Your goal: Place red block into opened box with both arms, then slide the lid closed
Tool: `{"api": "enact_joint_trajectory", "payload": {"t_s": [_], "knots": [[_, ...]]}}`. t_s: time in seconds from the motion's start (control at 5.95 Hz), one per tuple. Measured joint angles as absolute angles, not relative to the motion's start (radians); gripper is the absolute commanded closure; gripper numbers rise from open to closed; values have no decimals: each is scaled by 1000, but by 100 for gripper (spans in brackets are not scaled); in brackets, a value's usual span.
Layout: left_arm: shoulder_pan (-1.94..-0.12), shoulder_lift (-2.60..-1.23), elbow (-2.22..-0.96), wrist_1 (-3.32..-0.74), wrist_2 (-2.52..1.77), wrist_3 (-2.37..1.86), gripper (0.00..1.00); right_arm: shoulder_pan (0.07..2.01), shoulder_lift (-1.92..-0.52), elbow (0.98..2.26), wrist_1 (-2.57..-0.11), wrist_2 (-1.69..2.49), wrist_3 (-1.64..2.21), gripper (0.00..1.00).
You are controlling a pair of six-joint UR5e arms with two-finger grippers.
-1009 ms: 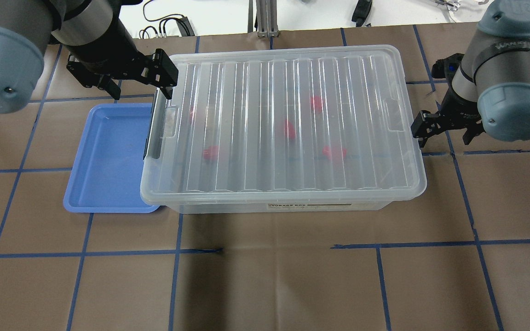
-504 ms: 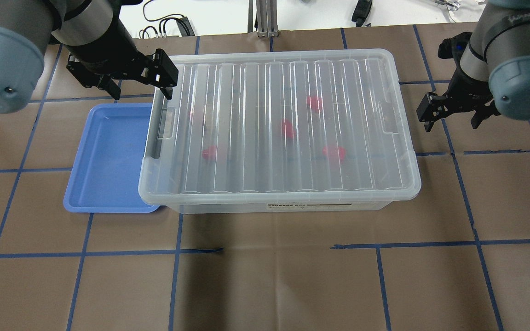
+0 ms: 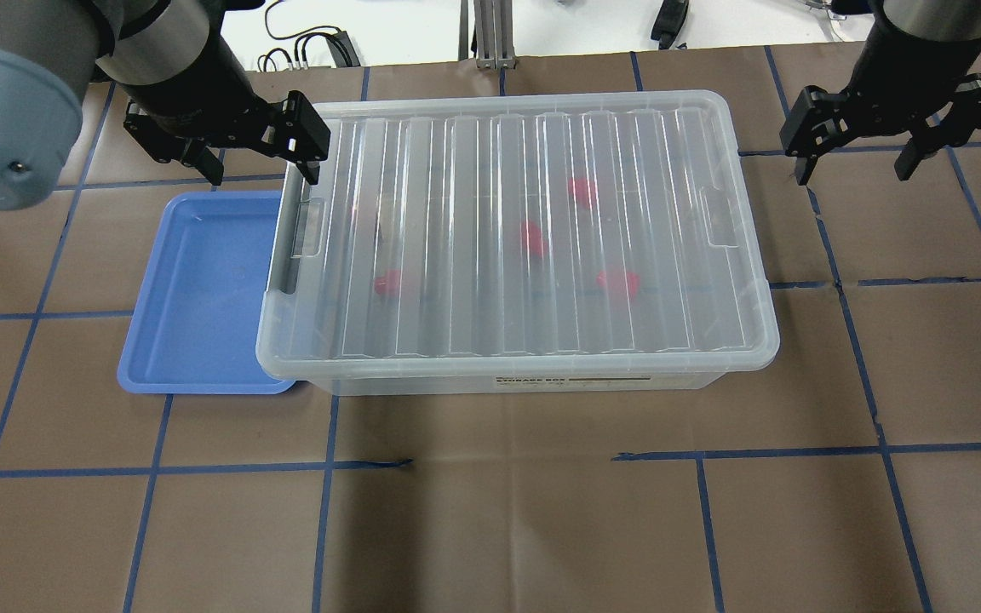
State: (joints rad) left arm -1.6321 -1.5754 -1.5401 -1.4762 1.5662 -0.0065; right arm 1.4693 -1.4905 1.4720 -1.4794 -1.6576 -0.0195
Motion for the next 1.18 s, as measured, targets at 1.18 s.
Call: {"api": "enact_joint_trajectory", "payload": {"t_s": [1.18], "knots": [[-1632,-1575,-1540,-1476,1566,-6,2,1614,-1514,1434,-1434,-1584,135,0]]}}
